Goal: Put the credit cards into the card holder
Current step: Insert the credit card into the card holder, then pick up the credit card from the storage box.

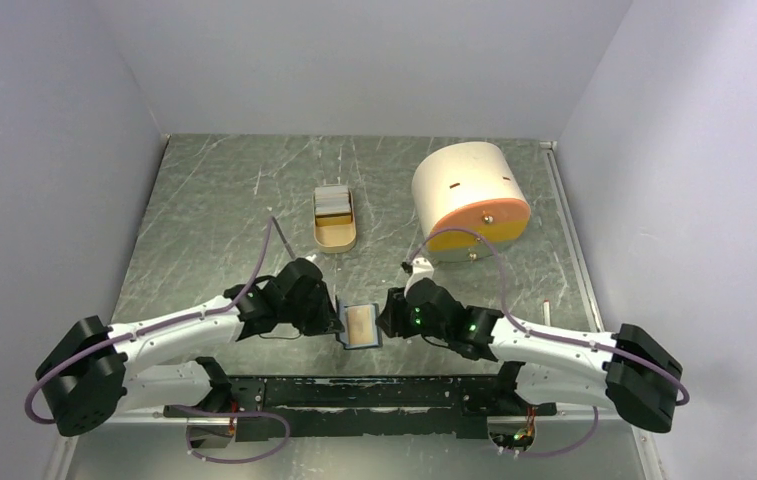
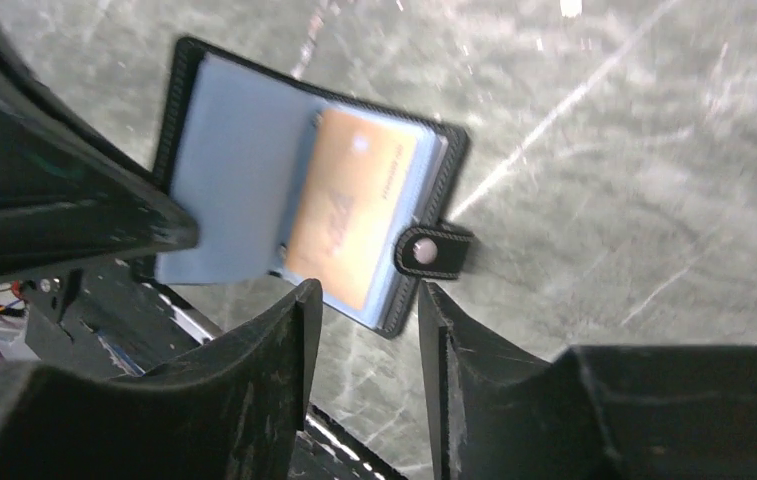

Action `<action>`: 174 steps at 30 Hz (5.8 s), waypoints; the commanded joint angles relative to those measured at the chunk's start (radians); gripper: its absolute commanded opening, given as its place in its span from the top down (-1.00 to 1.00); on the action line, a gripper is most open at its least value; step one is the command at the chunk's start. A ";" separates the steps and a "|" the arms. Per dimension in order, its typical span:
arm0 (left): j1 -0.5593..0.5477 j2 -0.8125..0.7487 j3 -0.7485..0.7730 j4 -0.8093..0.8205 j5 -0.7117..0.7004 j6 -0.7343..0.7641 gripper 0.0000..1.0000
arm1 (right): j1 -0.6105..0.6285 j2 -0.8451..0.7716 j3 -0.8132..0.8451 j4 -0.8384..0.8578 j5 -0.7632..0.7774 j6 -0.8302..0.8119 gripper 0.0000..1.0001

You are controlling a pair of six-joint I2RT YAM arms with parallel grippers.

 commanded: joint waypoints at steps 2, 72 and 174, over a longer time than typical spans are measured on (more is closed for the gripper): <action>0.004 -0.038 -0.020 -0.072 -0.045 -0.036 0.61 | -0.004 -0.046 0.141 -0.089 0.090 -0.194 0.06; 0.009 -0.189 -0.155 0.022 -0.033 -0.084 0.64 | -0.285 1.114 1.248 -0.053 -0.015 -1.431 -0.18; 0.009 -0.206 -0.167 0.017 -0.036 -0.087 0.65 | -0.286 1.074 1.262 -0.075 -0.065 -1.497 0.48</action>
